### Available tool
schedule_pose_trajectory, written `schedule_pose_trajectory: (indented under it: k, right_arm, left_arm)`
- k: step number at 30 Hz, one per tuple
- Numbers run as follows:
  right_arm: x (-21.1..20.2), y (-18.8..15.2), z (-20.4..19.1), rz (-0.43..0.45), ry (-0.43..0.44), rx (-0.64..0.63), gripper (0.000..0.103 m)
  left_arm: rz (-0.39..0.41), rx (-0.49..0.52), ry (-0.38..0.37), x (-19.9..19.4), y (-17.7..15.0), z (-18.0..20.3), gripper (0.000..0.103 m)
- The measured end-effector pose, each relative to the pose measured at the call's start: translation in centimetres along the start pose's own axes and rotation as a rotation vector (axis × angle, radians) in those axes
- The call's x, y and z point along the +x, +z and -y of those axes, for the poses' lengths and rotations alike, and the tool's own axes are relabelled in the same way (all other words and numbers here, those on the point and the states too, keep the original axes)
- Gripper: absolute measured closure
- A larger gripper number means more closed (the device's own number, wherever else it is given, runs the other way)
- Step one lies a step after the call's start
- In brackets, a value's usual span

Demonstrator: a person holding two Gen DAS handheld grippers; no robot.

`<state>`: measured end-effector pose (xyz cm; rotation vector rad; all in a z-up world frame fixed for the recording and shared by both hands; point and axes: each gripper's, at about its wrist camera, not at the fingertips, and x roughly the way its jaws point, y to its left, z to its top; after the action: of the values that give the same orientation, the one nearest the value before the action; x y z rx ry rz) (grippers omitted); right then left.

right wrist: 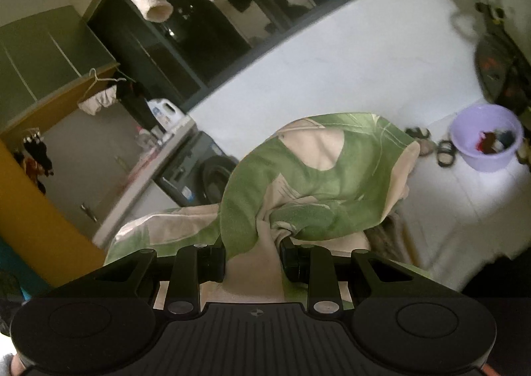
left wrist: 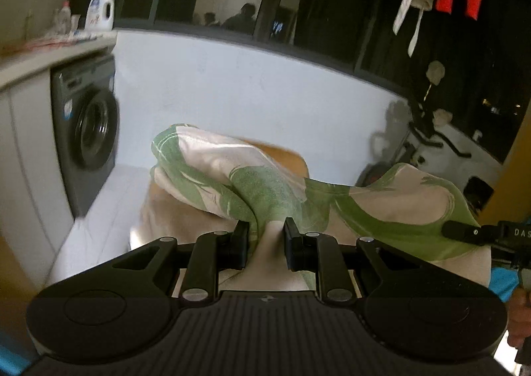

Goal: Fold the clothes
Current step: 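Carry the folded shirt with both grippers toward the wooden chair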

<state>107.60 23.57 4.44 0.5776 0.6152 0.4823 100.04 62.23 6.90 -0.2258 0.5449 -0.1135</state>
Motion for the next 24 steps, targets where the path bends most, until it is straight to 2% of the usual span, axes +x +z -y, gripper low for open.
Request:
schedule_pose_trajectory:
  k: [3, 7, 15, 18, 22, 24]
  right_arm:
    - [5.9, 3.5, -2.1, 0.009, 0.0, -0.005, 0.078]
    - [14.5, 7.6, -4.3, 0.0, -0.03, 0.015, 0.078]
    - [25.5, 9.0, -4.2, -0.046, -0.156, 0.019, 0.078]
    - [27.4, 8.1, -2.9, -0.094, -0.2, 0.044, 0.078]
    - [29.3, 6.5, -0.9, -0.153, -0.253, 0.054, 0.078]
    - [30.4, 5.6, 0.1, -0.187, -0.279, 0.034, 0.078]
  left_arm:
    - [-0.006, -0.014, -0.019, 4.1, 4.2, -3.5, 0.082]
    - [-0.081, -0.041, -0.023, 8.6, 5.4, -6.5, 0.082]
    - [-0.229, -0.095, -0.031, 17.6, 7.9, -12.5, 0.082]
    - [-0.286, -0.116, -0.032, 20.9, 8.7, -14.6, 0.082]
    - [-0.374, -0.133, -0.002, 24.0, 6.5, -16.0, 0.082]
    - [-0.385, -0.096, 0.025, 25.4, 5.4, -15.8, 0.081]
